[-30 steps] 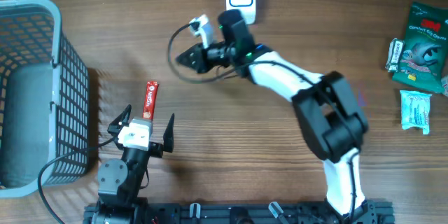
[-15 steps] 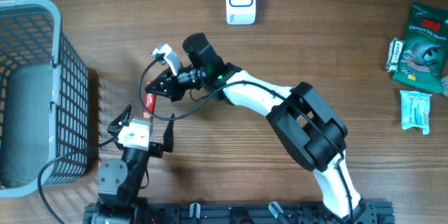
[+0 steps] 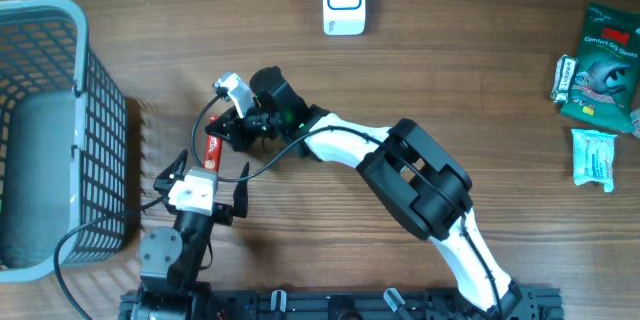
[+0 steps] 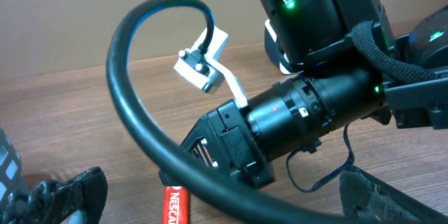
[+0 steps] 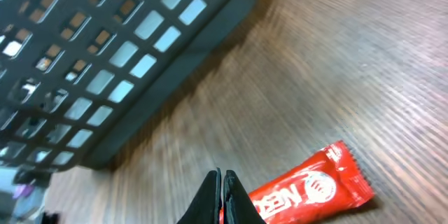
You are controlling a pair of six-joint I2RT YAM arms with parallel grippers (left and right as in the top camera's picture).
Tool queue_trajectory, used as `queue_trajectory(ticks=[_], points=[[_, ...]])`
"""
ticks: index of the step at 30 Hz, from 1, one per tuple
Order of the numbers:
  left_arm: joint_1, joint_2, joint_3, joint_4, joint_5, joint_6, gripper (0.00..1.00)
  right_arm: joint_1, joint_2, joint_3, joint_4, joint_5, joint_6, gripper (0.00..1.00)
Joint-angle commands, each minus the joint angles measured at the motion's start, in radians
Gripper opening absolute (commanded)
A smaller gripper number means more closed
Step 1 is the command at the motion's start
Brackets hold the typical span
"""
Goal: Scan the item barcode
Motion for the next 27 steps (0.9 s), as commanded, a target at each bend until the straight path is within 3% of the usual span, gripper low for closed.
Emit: queue_trajectory(ticks=[1,5,8,14,20,27], points=[[0.000,-0.004,-0.006,0.004,0.008,0.012,1.00,0.047,0.038,0.022,0.028,0.087,0.018,0.05],[0.000,-0.004,-0.006,0.003,0.008,0.012,1.00,0.092,0.051,0.041,0.018,0.159,0.009,0.05],[0.000,-0.004,-0.006,0.003,0.008,0.012,1.00,0.114,0.070,0.041,-0.071,0.349,0.002,0.04],[0.000,-0.004,-0.006,0.003,0.008,0.012,1.00,0.058,0.076,0.041,-0.187,0.388,0.019,0.04],[0.000,-0.004,-0.006,0.004,0.008,0.012,1.00,-0.046,0.032,0.041,-0.501,0.530,0.060,0.04],[0.000,-0.004,-0.006,0.004,0.008,0.012,1.00,-0.170,-0.191,0.041,-1.054,0.661,0.348,0.04]])
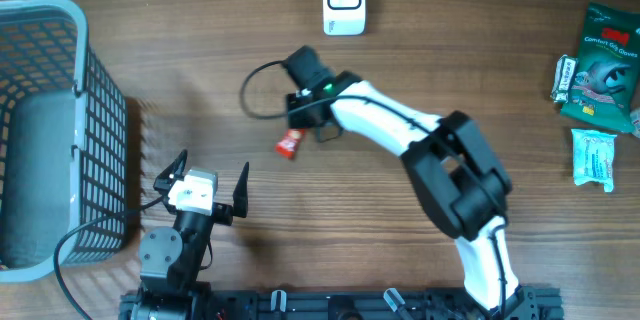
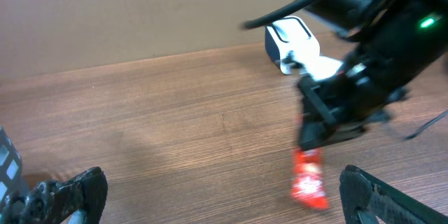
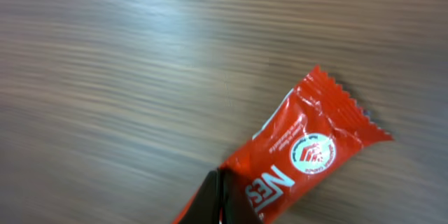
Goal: Scan the item barcode
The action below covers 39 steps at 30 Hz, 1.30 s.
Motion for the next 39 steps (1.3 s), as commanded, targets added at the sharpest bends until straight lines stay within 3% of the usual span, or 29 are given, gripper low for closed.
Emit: queue_trajectory(ticks=[1,6,8,11,15,17,21,23,25,27,33,39], points=[[-0.001,-0.004,-0.006,0.004,0.008,0.012,1.00,-0.021,-0.061,-0.035,-0.154,0.106,0.153,0.05],[-0.001,-0.004,-0.006,0.004,0.008,0.012,1.00,-0.025,-0.201,-0.035,-0.295,0.163,0.159,0.05],[-0.001,-0.004,-0.006,0.004,0.008,0.012,1.00,-0.026,-0.279,-0.035,-0.307,0.165,0.160,0.18],[-0.001,-0.004,-0.006,0.004,0.008,0.012,1.00,-0.026,-0.370,-0.035,-0.311,0.126,0.238,1.00],[-0.001,-0.004,-0.006,0.004,0.008,0.012,1.00,-0.025,-0.380,-0.035,-0.257,0.029,0.237,1.00],[-0.001,-0.004,-0.006,0.004,0.008,0.012,1.00,-0.024,-0.380,-0.035,-0.250,0.016,0.247,0.80],[-0.001,-0.004,-0.006,0.004,0.008,0.012,1.00,-0.024,-0.368,-0.052,-0.201,0.019,0.365,0.80],[-0.001,-0.004,-0.006,0.003,0.008,0.012,1.00,-0.024,-0.326,-0.052,-0.226,0.024,0.513,0.83],[-0.001,-0.004,-0.006,0.003,0.008,0.012,1.00,-0.024,-0.259,-0.052,-0.259,0.015,0.642,0.60],[-0.001,-0.004,-0.006,0.004,0.008,0.012,1.00,-0.024,-0.198,-0.052,-0.264,-0.019,0.687,0.49],[-0.001,-0.004,-0.006,0.003,0.008,0.012,1.00,-0.023,-0.111,-0.052,-0.257,-0.103,0.776,0.46],[-0.001,-0.004,-0.006,0.003,0.008,0.012,1.00,-0.024,-0.051,-0.052,-0.286,-0.047,0.858,0.47]])
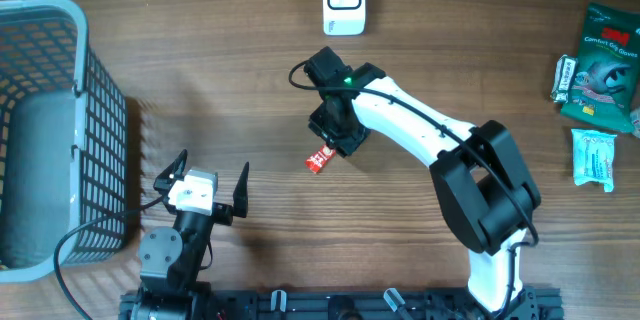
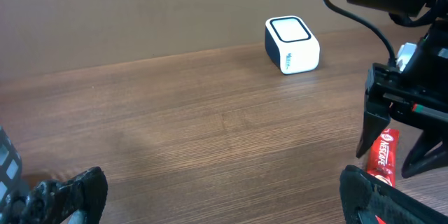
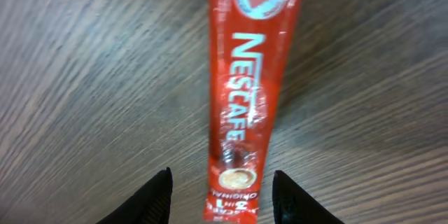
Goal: Scan the item barcode
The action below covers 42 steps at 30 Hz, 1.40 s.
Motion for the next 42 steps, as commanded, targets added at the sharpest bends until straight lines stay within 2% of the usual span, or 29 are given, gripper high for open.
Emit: queue_trajectory(ticks=[1,5,9,15,17,19,23,31,34,37,39,42], points=[[-0.001,-0.004,-0.006,0.003,0.008,0.012,1.00,0.001,0.076,-0.002,-0.002,0.032,0.073,0.47],[-0.001,-0.004,-0.006,0.003,0.008,0.012,1.00,0.001,0.139,-0.002,0.041,0.032,0.072,0.43],[-0.001,-0.004,-0.006,0.003,0.008,0.012,1.00,0.001,0.153,-0.002,0.035,0.067,0.072,0.27],[-0.001,-0.002,-0.006,0.003,0.008,0.012,1.00,0.001,0.153,-0.002,0.036,0.073,0.069,0.23],[-0.001,-0.002,-0.006,0.003,0.008,0.012,1.00,0.001,0.150,0.000,0.036,0.073,0.068,0.17],[-0.001,-0.001,-0.006,0.003,0.008,0.012,1.00,-0.001,0.135,0.021,0.043,0.073,0.028,0.04],[-0.001,-0.001,-0.006,0.003,0.008,0.012,1.00,-0.025,0.014,0.046,0.040,0.069,-0.043,0.04],[-0.001,-0.001,-0.006,0.003,0.008,0.012,1.00,-0.101,-0.414,0.046,0.053,-0.027,-0.380,0.04],[-0.001,-0.001,-0.006,0.003,0.008,0.012,1.00,-0.145,-0.553,0.044,0.137,-0.142,-0.536,0.04],[-0.001,-0.001,-0.006,0.003,0.008,0.012,1.00,-0.195,-0.644,0.044,0.357,-0.430,-0.793,0.04],[-0.001,-0.001,-0.006,0.003,0.008,0.012,1.00,-0.207,-0.647,0.044,0.484,-0.459,-0.795,0.04],[-0.001,-0.001,-0.006,0.003,0.008,0.012,1.00,-0.195,-0.630,0.044,0.653,-0.427,-0.903,0.04]])
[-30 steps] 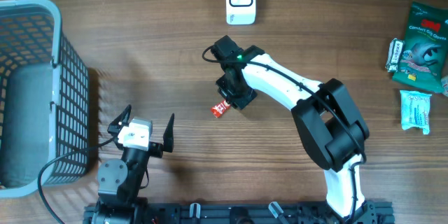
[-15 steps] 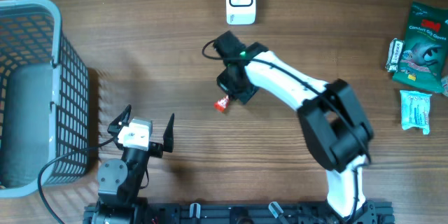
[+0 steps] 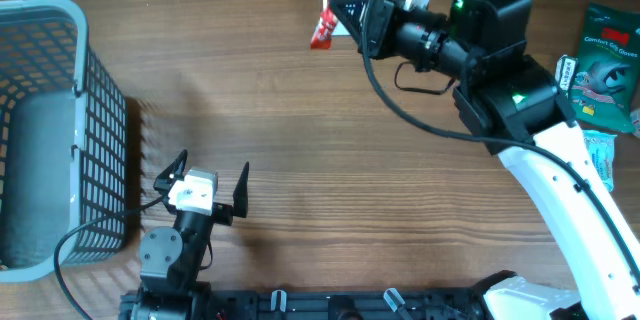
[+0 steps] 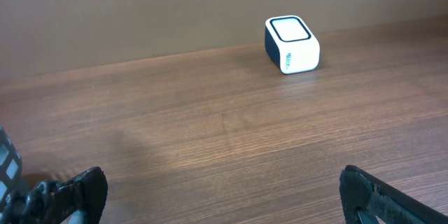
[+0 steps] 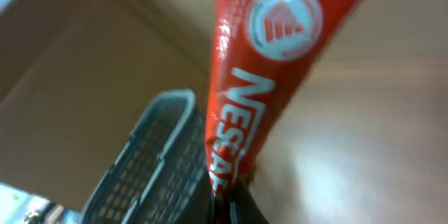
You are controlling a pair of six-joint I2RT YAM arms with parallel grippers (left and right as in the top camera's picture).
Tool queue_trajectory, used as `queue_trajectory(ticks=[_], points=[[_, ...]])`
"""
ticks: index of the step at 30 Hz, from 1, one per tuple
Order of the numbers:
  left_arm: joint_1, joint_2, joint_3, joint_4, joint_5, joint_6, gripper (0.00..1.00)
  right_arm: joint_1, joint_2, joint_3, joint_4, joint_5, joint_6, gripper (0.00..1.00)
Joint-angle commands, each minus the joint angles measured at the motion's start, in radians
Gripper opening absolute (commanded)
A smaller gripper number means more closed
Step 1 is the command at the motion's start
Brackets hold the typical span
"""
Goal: Scan the item barcode
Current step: 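Hold the red stick up against the white scanner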
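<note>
A red Nescafe sachet hangs in the air at the far edge of the table, with my right gripper shut on one end of it. It overlaps the white barcode scanner in the overhead view. The right wrist view shows the sachet standing up from the pinched fingertips of that gripper. At the near edge my left gripper stands open and holds nothing. From the left wrist view the scanner is far ahead of the left gripper.
A grey mesh basket stands at the left edge and also shows in the right wrist view. A green packet and a small white packet lie at the far right. My right arm spans the right half of the table.
My right gripper was open over the sachet, which lay flat mid-table. Now it is shut on the sachet and holds it raised beside the scanner at the far edge. The left arm has not moved.
My right gripper first held the sachet close to the left gripper, near the basket. It then held it further toward mid-table. After that the sachet lay on the table between the open fingers. Now it is gripped again and lifted at the scanner.
</note>
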Motion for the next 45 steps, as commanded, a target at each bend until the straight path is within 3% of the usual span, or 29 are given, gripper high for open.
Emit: queue_trajectory(ticks=[1,2,4,8,10,13,18,20,23,24,27,29,31,35,39,45], points=[[-0.001,-0.002,-0.006,0.003,0.008,0.012,1.00,0.012,0.017,0.004,0.093,-0.041,-0.220,0.04],[-0.001,-0.002,-0.006,0.003,0.008,0.012,1.00,0.012,0.021,0.004,0.089,-0.031,-0.325,0.04],[-0.001,-0.002,-0.006,0.003,0.008,0.012,1.00,0.012,0.027,0.004,0.099,-0.042,-0.299,0.04],[-0.001,-0.002,-0.006,0.003,0.008,0.012,1.00,0.010,0.052,-0.024,0.371,-0.556,-0.623,0.05],[-0.001,-0.002,-0.006,0.003,0.008,0.012,1.00,-0.011,0.080,-0.026,0.409,-0.815,-0.790,0.05],[-0.001,-0.002,-0.006,0.003,0.008,0.012,1.00,-0.082,0.159,-0.030,0.252,-1.098,-1.009,0.04],[-0.001,-0.002,-0.006,0.002,0.008,0.012,1.00,-0.129,0.354,-0.040,-0.124,-1.098,-1.175,0.04],[-0.001,-0.002,-0.006,0.003,0.008,0.012,1.00,-0.124,0.422,-0.040,-0.171,-1.098,-1.027,0.04],[-0.001,-0.002,-0.006,0.002,0.008,0.012,1.00,-0.124,0.502,-0.040,-0.191,-1.098,-0.480,0.04],[-0.001,-0.002,-0.006,0.003,0.008,0.012,1.00,-0.124,0.505,-0.040,-0.194,-1.098,-0.391,0.04],[-0.001,-0.002,-0.006,0.003,0.008,0.012,1.00,-0.125,0.491,-0.040,-0.194,-1.098,-0.311,0.04],[-0.001,-0.002,-0.006,0.003,0.008,0.012,1.00,-0.125,0.491,-0.040,-0.210,-1.098,-0.161,0.04],[-0.001,-0.002,-0.006,0.003,0.008,0.012,1.00,-0.125,0.490,-0.040,-0.288,-1.098,0.029,0.04],[-0.001,-0.002,-0.006,0.003,0.008,0.012,1.00,-0.140,0.486,-0.040,-0.495,-1.098,0.241,0.04],[-0.001,-0.002,-0.006,0.003,0.008,0.012,1.00,-0.183,0.484,-0.040,-0.667,-1.098,0.232,0.04],[-0.001,-0.002,-0.006,0.003,0.008,0.012,1.00,-0.266,0.484,-0.040,-0.709,-1.099,0.029,0.04]])
